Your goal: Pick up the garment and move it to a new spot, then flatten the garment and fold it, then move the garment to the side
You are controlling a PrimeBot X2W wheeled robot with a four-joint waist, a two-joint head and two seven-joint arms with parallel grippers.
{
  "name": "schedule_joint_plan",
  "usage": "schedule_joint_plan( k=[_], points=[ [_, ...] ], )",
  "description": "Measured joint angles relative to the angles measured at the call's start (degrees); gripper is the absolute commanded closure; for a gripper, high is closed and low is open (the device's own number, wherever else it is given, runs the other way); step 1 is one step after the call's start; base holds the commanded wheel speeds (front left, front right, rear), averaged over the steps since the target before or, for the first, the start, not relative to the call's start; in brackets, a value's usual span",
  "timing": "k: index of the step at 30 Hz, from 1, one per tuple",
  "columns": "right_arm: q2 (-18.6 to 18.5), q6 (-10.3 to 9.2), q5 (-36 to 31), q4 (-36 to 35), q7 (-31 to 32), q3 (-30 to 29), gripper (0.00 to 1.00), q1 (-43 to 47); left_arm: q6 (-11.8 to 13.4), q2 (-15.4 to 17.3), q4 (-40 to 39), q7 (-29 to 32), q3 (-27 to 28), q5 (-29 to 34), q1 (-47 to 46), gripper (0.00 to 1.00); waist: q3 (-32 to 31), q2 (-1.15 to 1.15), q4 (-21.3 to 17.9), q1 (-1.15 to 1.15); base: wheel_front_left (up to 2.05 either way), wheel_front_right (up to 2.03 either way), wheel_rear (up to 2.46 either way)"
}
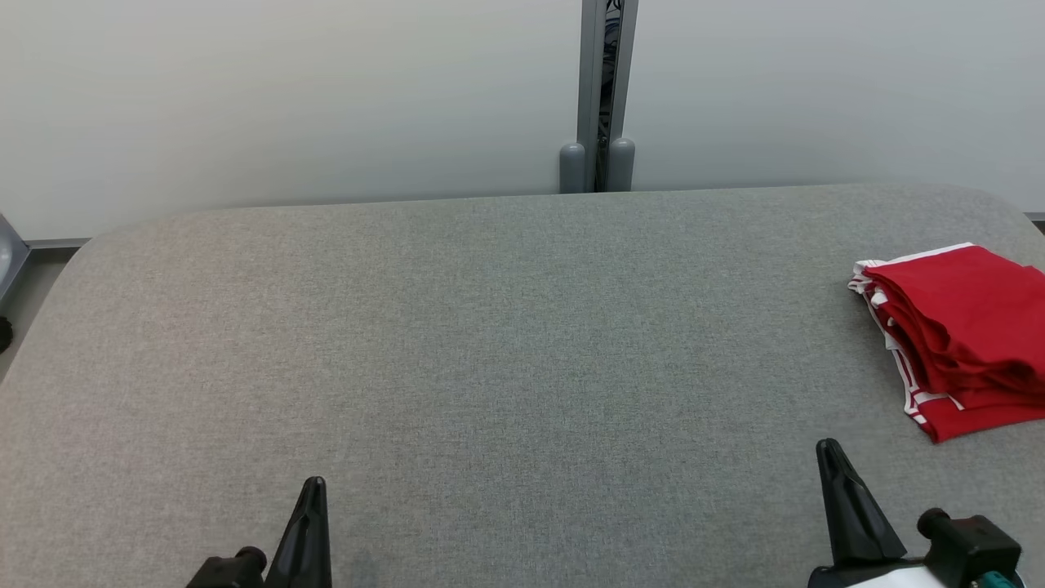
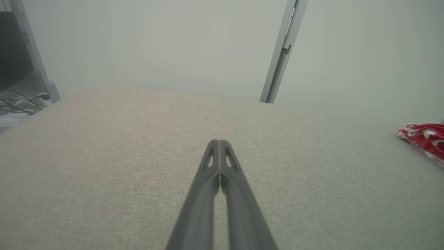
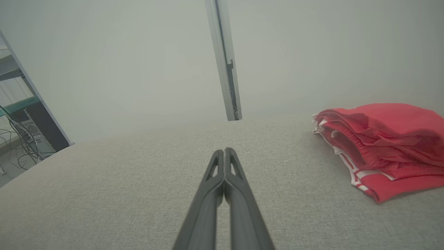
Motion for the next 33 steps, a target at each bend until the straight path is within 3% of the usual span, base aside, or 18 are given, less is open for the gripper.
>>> schedule_joint_plan(
  k=[6, 33],
  points=[
    [-1.0, 0.0, 8.6, -0.1, 1.5, -0.8, 1.0, 0.0, -1.0, 0.3, -0.1, 1.2, 0.3, -7.8, -0.4, 1.0, 0.0, 0.0, 0.0, 0.0, 0.0, 0.0, 0.0],
    [-3.7, -0.01, 35.7, -1.2, 5.9, -3.3, 1.0, 0.0, -4.4, 1.2, -0.7, 5.2, 1.4, -32.6, -2.9, 1.0, 0.2, 0.0, -0.1, 0.0, 0.0, 0.0, 0.0]
  ],
)
